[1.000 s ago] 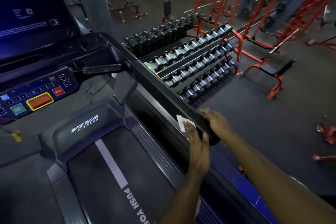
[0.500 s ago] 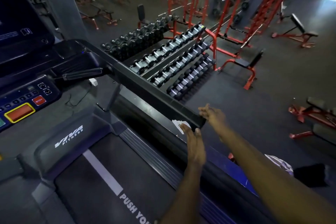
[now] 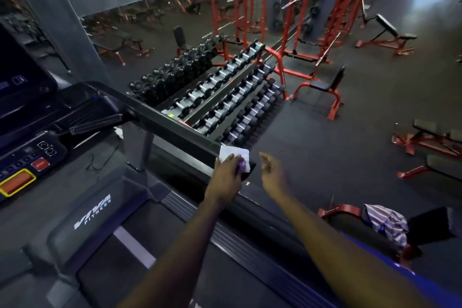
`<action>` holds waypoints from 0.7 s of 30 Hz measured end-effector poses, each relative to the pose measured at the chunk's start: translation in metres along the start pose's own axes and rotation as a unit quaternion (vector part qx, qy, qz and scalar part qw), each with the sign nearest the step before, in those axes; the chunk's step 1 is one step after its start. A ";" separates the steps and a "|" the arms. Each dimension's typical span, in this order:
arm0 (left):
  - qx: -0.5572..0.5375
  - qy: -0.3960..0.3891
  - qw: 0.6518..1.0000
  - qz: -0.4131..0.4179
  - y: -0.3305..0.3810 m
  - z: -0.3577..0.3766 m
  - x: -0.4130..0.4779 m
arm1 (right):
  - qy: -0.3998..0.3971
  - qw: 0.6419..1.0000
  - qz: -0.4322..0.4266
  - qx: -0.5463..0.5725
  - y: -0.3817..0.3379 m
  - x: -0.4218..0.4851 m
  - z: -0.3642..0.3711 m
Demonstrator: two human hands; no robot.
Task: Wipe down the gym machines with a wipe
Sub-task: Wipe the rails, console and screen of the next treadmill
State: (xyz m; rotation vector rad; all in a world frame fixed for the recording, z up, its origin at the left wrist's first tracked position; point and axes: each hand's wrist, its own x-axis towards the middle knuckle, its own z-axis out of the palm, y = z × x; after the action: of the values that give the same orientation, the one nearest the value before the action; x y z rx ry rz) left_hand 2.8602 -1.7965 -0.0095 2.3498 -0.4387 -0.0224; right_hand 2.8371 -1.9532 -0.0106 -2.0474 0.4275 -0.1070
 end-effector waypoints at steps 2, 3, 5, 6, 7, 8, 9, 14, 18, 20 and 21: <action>-0.032 -0.031 0.999 0.007 -0.007 -0.019 0.007 | 0.005 0.997 -0.063 -0.053 -0.004 -0.012 0.010; -0.052 -0.043 0.998 0.004 -0.009 -0.027 0.010 | -0.004 0.993 -0.099 -0.068 -0.006 -0.018 0.016; -0.104 -0.056 0.993 -0.006 -0.014 -0.038 0.018 | -0.029 0.975 -0.184 -0.122 -0.001 -0.025 0.032; -0.122 -0.058 0.991 -0.005 -0.017 -0.042 0.024 | -0.030 0.962 -0.215 -0.167 0.003 -0.026 0.041; -0.134 -0.061 0.989 -0.004 -0.021 -0.045 0.030 | -0.023 0.947 -0.228 -0.223 0.006 -0.026 0.048; -0.136 -0.061 0.989 -0.001 -0.027 -0.050 0.037 | -0.002 0.937 -0.223 -0.267 0.007 -0.027 0.056; -0.122 -0.055 0.991 0.006 -0.033 -0.056 0.043 | 0.034 0.935 -0.203 -0.290 0.004 -0.028 0.062; 0.041 -0.120 0.989 0.079 -0.078 -0.087 0.081 | 0.196 0.961 -0.006 -0.194 -0.011 -0.032 0.106; 0.157 -0.191 0.951 0.186 -0.108 -0.090 0.095 | 0.280 0.945 0.112 0.126 -0.040 -0.033 0.142; 0.156 -0.181 0.945 0.222 -0.117 -0.091 0.098 | 0.328 0.902 0.157 0.231 -0.046 -0.028 0.149; 0.151 -0.177 0.944 0.235 -0.119 -0.093 0.099 | 0.357 0.878 0.174 0.267 -0.048 -0.026 0.149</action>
State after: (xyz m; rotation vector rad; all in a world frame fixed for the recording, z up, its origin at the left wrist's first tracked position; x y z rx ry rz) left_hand 3.0029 -1.6859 -0.0110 2.4779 -1.2497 -0.1645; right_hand 2.8630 -1.7998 -0.0401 -1.2996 1.0838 -0.6954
